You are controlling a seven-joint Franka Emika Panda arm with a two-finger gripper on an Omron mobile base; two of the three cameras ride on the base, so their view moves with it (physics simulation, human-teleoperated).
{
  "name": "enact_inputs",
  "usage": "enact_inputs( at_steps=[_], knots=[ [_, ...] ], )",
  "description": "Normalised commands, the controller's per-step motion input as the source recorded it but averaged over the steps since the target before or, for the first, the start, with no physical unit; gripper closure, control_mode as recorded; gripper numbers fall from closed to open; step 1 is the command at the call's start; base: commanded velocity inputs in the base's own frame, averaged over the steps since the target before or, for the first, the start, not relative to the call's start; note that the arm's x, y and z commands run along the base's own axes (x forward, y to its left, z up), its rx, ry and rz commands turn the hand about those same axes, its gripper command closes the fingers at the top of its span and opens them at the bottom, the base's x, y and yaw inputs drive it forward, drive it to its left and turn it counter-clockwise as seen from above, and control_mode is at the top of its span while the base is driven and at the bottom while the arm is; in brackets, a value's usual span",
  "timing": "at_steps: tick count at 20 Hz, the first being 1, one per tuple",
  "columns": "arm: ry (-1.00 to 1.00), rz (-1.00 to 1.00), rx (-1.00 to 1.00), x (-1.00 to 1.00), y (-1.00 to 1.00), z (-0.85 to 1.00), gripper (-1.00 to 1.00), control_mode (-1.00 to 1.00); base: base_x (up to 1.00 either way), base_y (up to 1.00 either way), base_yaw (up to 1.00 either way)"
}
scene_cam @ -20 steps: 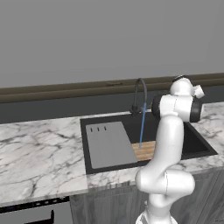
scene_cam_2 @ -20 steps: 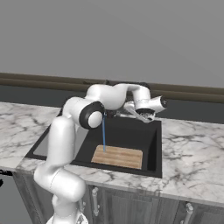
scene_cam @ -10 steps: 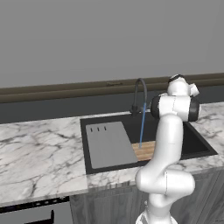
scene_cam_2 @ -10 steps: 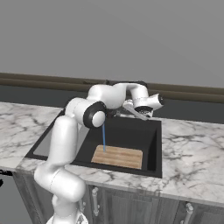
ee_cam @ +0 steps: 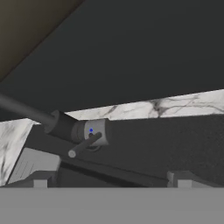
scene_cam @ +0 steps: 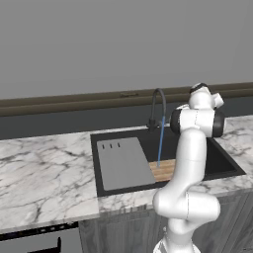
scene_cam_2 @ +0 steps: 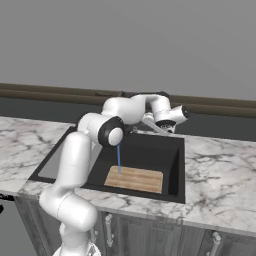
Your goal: Turn on the sink faucet with hot water and rinse the cutting board for ten seconds, then turn off the faucet. Push the cutting board to reach the water if necessary.
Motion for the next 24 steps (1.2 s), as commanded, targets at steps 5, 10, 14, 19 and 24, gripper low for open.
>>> enact_inputs(
  at_steps=[5,10,14,19,24],
  knots=[
    [0.00,0.01,0.00,0.12,0.00,0.00,-1.00,-1.00,0.00,0.00,0.00],
    [0.00,0.01,0.00,0.05,0.00,0.00,-1.00,-1.00,0.00,0.00,0.00],
    [0.00,0.00,0.00,0.00,0.00,0.00,-1.00,-1.00,0.00,0.00,0.00],
    [0.00,0.00,0.00,0.00,0.00,0.00,-1.00,-1.00,0.00,0.00,0.00],
    [0.00,0.00,0.00,0.00,0.00,0.00,-1.00,-1.00,0.00,0.00,0.00]
  ],
)
